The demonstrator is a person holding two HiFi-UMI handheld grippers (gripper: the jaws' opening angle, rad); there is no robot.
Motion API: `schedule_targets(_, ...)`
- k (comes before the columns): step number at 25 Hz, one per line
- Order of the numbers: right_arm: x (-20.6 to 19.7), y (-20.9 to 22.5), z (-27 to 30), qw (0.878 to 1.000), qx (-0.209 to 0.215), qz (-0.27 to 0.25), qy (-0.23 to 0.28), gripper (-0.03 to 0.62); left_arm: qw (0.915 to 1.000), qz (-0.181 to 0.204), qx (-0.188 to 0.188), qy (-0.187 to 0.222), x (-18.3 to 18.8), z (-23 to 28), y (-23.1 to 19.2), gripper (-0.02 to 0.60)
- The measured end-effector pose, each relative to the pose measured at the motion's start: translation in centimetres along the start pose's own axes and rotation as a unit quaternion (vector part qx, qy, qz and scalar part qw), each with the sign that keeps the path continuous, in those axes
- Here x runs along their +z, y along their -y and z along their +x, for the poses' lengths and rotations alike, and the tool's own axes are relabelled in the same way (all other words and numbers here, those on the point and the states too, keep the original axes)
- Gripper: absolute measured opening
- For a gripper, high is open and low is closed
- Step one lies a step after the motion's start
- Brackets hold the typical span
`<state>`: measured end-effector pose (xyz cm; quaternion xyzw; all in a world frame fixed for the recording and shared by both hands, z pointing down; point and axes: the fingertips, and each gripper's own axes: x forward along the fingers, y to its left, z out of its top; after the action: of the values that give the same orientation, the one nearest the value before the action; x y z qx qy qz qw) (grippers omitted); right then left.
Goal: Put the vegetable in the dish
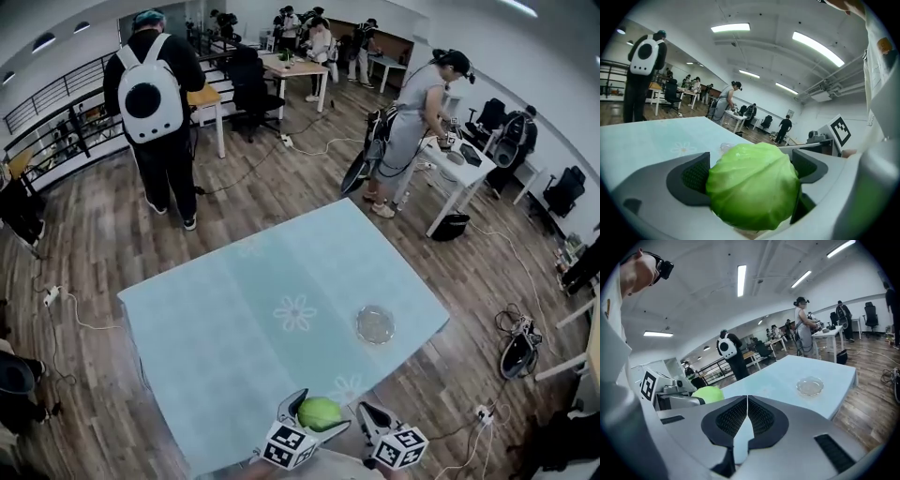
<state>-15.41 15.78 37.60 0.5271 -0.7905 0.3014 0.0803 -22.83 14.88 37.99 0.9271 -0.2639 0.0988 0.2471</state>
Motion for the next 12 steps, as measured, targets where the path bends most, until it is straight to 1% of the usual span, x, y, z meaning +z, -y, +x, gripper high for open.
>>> schedule_targets(4,0.7,-2.6,3.9,1.000,0.019,-0.018,-0.015,0.025,0.9989,-0.029,0.033,0.017,0.4,-2.3,-4.8,0.552)
schedule_targets(7,0.6,-4.0,5.3,0.999,0.027,-0.023,-0.024,0.025,0.9984,-0.030,0.045,0.018,0.5,-3.5,-6.9,0.552)
schedule_targets(9,0.6,-4.3,5.5,0.999,0.026,-0.025,-0.029,0.025,0.9984,-0.027,0.046,0.017,0.6,-3.7,-7.6,0.552)
schedule_targets(12,0.8,-4.0,5.4,0.999,0.020,-0.021,-0.025,0.025,0.9989,-0.021,0.038,0.017,0.8,-3.6,-7.2,0.552)
